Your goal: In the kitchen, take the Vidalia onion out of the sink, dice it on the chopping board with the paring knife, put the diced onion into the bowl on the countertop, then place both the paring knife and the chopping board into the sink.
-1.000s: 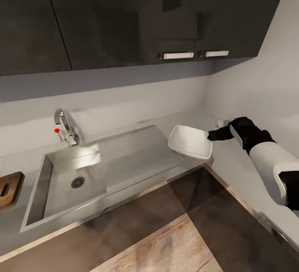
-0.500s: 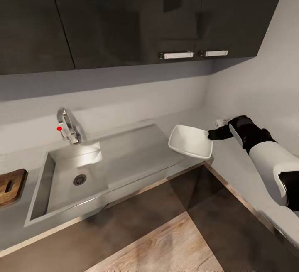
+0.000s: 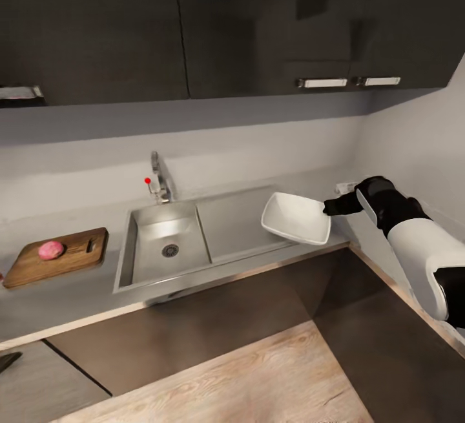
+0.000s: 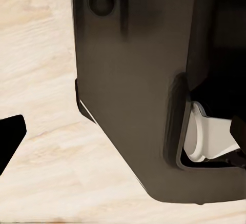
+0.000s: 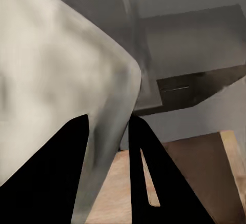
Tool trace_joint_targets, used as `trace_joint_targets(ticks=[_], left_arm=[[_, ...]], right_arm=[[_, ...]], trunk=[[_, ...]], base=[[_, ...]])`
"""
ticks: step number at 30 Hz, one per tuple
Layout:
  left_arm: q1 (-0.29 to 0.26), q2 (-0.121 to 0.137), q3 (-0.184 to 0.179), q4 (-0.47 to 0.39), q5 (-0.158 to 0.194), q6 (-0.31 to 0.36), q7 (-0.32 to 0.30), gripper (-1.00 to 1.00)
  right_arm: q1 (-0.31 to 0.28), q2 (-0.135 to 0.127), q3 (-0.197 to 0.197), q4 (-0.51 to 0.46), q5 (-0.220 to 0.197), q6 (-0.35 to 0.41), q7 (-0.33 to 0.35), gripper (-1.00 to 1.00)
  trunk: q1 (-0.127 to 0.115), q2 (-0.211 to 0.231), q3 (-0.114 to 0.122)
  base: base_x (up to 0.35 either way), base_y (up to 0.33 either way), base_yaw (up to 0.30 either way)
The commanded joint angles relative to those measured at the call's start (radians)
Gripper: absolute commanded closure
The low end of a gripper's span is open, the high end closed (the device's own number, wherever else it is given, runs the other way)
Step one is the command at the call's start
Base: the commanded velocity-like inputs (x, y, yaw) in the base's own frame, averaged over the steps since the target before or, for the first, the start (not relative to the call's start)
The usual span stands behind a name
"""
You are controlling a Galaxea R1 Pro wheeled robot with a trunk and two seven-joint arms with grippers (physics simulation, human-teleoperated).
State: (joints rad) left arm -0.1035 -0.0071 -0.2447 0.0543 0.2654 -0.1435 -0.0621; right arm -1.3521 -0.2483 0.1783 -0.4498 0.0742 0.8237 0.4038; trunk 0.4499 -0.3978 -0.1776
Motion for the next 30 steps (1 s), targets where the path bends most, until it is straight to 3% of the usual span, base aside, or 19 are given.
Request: trace_joint_targets(ticks=[1, 8, 11, 15, 30], left_arm=[[-0.002, -0.001, -0.008, 0.006, 0.011, -0.008, -0.005, -1.0], [-0.002, -0.001, -0.008, 0.006, 0.011, -0.008, -0.005, -1.0], [-0.002, -0.001, -0.008, 0.006, 0.011, -0.008, -0.005, -1.0], [-0.002, -0.001, -0.008, 0.006, 0.011, -0.008, -0.005, -1.0], [-0.002, -0.001, -0.008, 0.006, 0.011, -0.008, -0.006, -1.0]], right_arm=[[-0.001, -0.001, 0.004, -0.002, 0.006, 0.003, 0.007, 1.0], [-0.001, -0.003, 0.003, -0.03, 0.007, 0.015, 0.006, 1.0], [-0.001, -0.004, 0.003, -0.104, 0.007, 0.113, 0.006, 1.0], [-0.001, -0.002, 0.003, -0.153, 0.008, 0.156, 0.004, 1.0], [-0.001, 0.001, 0.007, -0.158, 0.007, 0.161, -0.017, 1.0]], trunk=[[0.0, -0.002, -0.003], [0.0, -0.002, -0.005], [0.0, -0.002, -0.005], [0.0, -0.002, -0.005], [0.0, -0.002, -0.005]], base=[[-0.239, 0.202, 0.277], [-0.198, 0.207, 0.222], [-0.186, 0.211, 0.025], [-0.186, 0.21, 0.004], [-0.077, 0.241, 0.0]])
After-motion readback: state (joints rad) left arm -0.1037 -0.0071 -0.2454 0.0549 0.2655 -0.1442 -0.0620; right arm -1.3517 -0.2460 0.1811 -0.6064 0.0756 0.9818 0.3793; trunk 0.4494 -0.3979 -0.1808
